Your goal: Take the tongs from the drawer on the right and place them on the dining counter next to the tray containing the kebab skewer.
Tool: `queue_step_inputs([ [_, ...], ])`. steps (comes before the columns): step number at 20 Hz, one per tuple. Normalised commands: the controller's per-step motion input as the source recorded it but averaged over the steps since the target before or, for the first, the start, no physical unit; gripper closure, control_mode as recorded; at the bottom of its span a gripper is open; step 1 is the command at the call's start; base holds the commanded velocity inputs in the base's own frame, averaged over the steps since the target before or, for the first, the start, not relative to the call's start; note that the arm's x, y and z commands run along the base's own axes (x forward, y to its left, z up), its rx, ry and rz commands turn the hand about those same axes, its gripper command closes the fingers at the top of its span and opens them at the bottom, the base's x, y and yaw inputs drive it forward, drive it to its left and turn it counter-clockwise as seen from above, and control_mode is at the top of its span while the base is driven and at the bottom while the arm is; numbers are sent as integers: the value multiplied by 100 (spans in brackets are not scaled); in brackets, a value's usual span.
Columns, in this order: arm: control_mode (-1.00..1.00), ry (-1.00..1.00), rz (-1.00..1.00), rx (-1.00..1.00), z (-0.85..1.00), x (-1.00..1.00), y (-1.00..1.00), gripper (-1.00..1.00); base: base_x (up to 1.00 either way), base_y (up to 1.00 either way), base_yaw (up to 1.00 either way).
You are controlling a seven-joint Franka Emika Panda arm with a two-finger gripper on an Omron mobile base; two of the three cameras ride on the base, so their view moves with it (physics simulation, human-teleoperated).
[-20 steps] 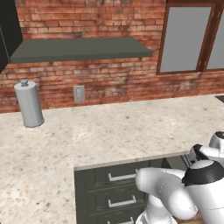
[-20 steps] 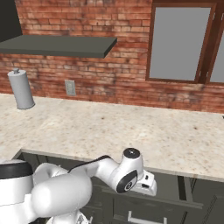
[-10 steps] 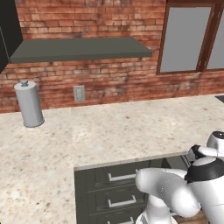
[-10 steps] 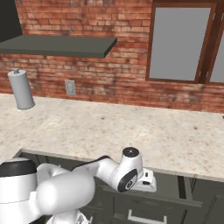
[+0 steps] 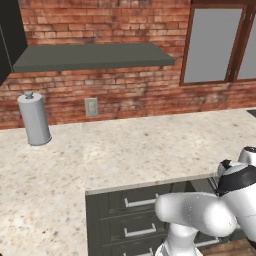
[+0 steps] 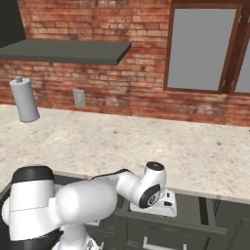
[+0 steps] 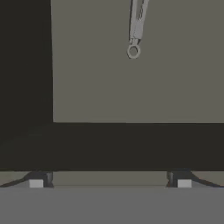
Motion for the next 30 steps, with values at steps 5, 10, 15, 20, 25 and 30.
queue_step_inputs([
  [5,-100,9,0,5,-92,-99,-3,-100,0,0,0],
  [10,-100,8,0,1,-98,-100,0,-100,0,0,0],
  [15,-100,3,0,1,-100,-100,0,-100,0,0,0],
  [20,-100,2,0,1,-100,-100,0,-100,0,0,0],
  [25,-100,0,0,0,-100,-100,0,-100,0,0,0],
  [30,-100,0,0,0,-100,-100,0,-100,0,0,0],
])
